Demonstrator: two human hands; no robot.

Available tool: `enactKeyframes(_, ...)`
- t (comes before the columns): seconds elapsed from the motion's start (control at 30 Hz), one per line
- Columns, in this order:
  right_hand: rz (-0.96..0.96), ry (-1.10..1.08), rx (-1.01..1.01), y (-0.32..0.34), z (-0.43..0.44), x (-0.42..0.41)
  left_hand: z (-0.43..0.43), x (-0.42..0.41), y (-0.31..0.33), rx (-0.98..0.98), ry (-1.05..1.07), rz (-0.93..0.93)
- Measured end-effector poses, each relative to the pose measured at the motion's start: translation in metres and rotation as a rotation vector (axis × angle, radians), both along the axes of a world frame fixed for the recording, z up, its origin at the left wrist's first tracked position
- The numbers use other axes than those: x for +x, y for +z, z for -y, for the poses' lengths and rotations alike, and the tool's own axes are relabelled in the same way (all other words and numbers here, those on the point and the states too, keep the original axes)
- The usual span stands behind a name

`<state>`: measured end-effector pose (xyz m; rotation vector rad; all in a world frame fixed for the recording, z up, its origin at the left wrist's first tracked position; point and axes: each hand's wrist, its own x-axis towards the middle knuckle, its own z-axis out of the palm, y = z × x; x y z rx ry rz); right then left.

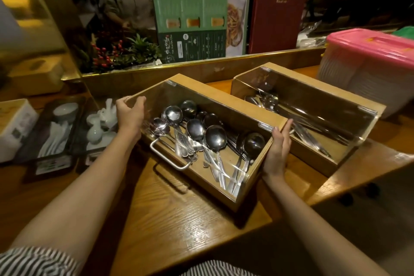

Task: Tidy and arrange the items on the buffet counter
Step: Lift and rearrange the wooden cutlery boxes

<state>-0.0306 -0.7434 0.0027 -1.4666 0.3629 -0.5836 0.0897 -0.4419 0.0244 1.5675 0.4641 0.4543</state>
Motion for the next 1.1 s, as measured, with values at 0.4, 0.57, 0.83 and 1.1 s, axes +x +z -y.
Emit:
enactKeyframes(0.4,0.044,0.045,-0.052,0.002,0.012,0.009,0.001,-0.018,0.003,-0.017,0.019,0.032)
enactKeyframes(0.57,0.044,0.033,-0.085,0.0,0.015,0.016,0.007,-0.022,0.006,-0.005,0.017,0.025)
enactKeyframes(0.83,0.069,-0.01,-0.057,-0.001,0.012,0.015,-0.001,-0.024,0.003,0.018,0.018,0.017)
enactKeyframes(1.1,0.071,0.008,0.055,0.001,0.008,0.009,-0.02,-0.022,0.003,-0.007,-0.091,-0.029)
